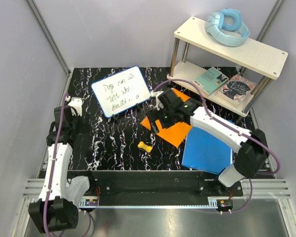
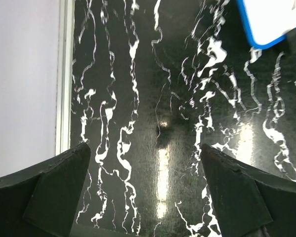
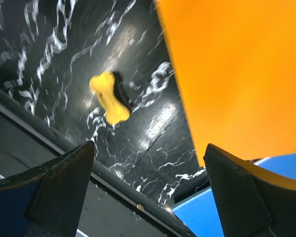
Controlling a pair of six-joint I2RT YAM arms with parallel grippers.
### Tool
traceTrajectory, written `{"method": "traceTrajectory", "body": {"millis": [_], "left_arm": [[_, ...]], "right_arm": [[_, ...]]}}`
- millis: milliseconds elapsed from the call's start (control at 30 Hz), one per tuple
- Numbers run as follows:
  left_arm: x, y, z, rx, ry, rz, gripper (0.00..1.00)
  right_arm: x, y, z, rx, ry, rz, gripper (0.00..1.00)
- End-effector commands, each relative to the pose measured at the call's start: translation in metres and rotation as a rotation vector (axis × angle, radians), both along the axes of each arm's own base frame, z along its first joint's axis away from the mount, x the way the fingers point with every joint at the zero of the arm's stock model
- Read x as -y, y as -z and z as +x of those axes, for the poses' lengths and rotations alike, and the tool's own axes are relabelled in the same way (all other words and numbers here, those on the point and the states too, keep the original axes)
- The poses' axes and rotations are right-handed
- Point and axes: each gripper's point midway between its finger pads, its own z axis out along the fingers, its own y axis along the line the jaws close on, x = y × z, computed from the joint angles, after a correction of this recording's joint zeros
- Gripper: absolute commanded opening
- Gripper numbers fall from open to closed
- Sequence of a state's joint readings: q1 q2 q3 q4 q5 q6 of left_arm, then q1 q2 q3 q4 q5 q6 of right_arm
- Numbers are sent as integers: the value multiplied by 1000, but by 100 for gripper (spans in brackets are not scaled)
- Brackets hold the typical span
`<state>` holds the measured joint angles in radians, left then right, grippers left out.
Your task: Erase the whiteboard
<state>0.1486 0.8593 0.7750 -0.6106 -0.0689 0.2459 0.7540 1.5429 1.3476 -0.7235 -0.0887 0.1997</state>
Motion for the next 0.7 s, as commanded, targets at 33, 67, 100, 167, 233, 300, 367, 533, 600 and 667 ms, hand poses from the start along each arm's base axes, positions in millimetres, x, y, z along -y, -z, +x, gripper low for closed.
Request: {"method": "traceTrajectory", "body": {"millis": [33, 67, 100, 167, 233, 300, 367, 533, 600, 667], "left_arm": [[-3, 16, 7, -71, -13, -9, 99], [6, 19, 9, -79, 34, -43, 99], [9, 22, 8, -98, 44, -58, 99], [14, 24, 10, -112, 68, -80, 99], [14, 25, 12, -125, 71, -77, 99], [13, 28, 14, -140, 68, -77, 99], [12, 30, 15, -155, 70, -76, 99], [10, 33, 18, -176, 69, -71, 99], [10, 35, 19, -181, 72, -69, 99], [9, 36, 19, -185, 70, -65, 99]], "right_arm": [[-18, 50, -52, -21, -290, -324, 99], [-29, 64, -59, -32, -331, -339, 99], [-34, 69, -61, -42, -352, -342, 97], [-41, 87, -62, -72, -387, -369, 90], [-48, 96, -62, -85, -453, -370, 85], [-57, 105, -63, -108, -488, -361, 84], [-64, 112, -59, -109, -505, -368, 84], [-68, 120, -49, -77, -541, -400, 85], [-76, 123, -48, -75, -556, -385, 85], [-80, 128, -44, -78, -560, -390, 85]]}}
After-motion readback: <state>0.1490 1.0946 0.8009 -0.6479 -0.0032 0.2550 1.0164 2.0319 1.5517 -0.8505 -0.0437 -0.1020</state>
